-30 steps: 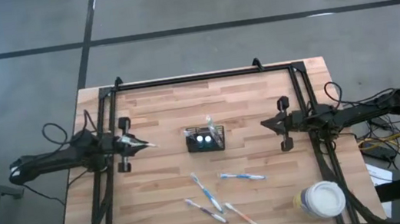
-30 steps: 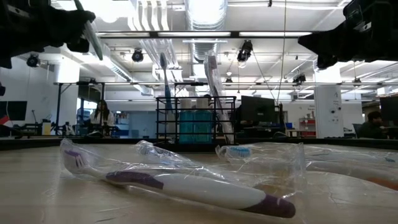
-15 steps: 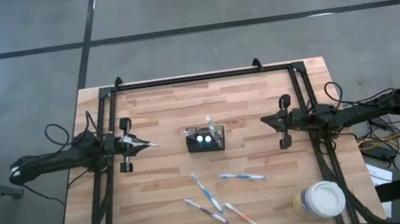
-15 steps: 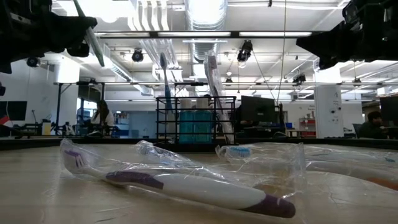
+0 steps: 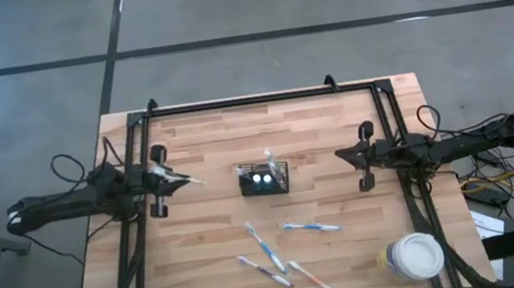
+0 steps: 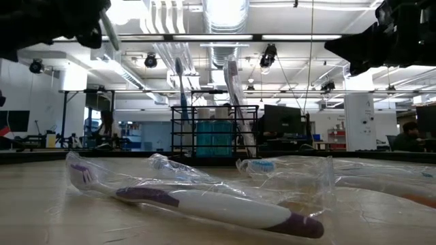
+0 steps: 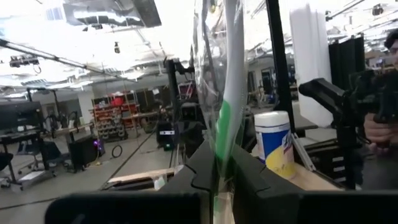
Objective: Pick & Place toothbrushing station
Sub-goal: Put the green toothbrush into the black wire organizer, then put the right blue toothbrush into the black wire organizer
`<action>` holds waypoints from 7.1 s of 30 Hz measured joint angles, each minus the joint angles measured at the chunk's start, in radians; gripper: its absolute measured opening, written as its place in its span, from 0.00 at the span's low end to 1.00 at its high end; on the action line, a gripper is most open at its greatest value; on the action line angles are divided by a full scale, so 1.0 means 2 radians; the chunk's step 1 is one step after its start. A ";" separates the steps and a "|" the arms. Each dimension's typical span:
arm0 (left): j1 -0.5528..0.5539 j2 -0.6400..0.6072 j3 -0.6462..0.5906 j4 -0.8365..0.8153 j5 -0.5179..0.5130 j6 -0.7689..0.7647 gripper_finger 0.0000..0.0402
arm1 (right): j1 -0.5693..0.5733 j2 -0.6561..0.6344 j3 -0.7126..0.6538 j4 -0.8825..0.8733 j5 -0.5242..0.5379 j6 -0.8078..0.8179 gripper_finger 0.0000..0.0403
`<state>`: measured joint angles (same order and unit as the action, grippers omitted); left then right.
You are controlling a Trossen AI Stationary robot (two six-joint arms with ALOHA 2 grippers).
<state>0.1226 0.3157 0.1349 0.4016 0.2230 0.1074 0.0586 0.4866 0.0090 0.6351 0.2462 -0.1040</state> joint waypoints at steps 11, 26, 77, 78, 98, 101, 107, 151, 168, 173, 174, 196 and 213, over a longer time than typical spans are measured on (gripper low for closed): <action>-0.002 0.218 0.040 0.162 0.012 -0.006 0.06 | 0.000 0.000 0.000 0.005 0.000 -0.002 0.03; -0.017 0.409 0.090 0.259 0.039 -0.030 0.06 | 0.000 0.001 0.000 -0.001 0.000 -0.002 0.03; -0.016 0.569 0.127 0.242 -0.016 0.089 0.08 | 0.000 0.001 0.000 -0.001 0.000 0.000 0.03; -0.016 0.573 0.127 0.241 -0.016 0.087 0.09 | 0.000 0.001 0.000 -0.001 0.000 0.000 0.03; -0.006 0.560 0.145 0.244 0.011 -0.003 0.52 | 0.000 0.000 0.000 0.003 0.000 -0.002 0.03; -0.005 0.560 0.149 0.244 0.009 -0.006 0.55 | 0.000 0.000 0.000 0.003 0.000 -0.002 0.03; -0.005 0.559 0.154 0.244 0.010 -0.007 0.55 | 0.000 0.001 0.000 0.003 0.000 -0.002 0.03; 0.000 -0.071 0.120 -0.217 -0.051 0.094 0.04 | 0.000 0.001 0.000 0.002 0.000 0.003 0.03; 0.001 -0.096 -0.063 -0.117 -0.074 0.054 0.01 | 0.000 0.040 0.000 0.007 -0.002 0.072 0.03; 0.001 -0.094 -0.063 -0.135 -0.073 0.046 0.01 | 0.000 0.039 0.000 0.013 -0.002 0.075 0.03; 0.001 -0.094 -0.063 -0.134 -0.072 0.045 0.01 | 0.000 0.039 0.000 0.013 -0.002 0.075 0.03; 0.001 -0.094 -0.064 -0.149 -0.069 0.031 0.02 | 0.001 0.151 0.266 -0.349 -0.062 0.102 0.03; 0.001 -0.094 -0.064 -0.149 -0.069 0.018 0.03 | 0.069 0.465 0.513 -0.595 -0.131 0.196 0.32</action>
<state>0.1249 0.1276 0.0063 0.1036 0.0849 0.1442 0.1956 1.4157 1.0343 -0.5547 -0.0159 0.2886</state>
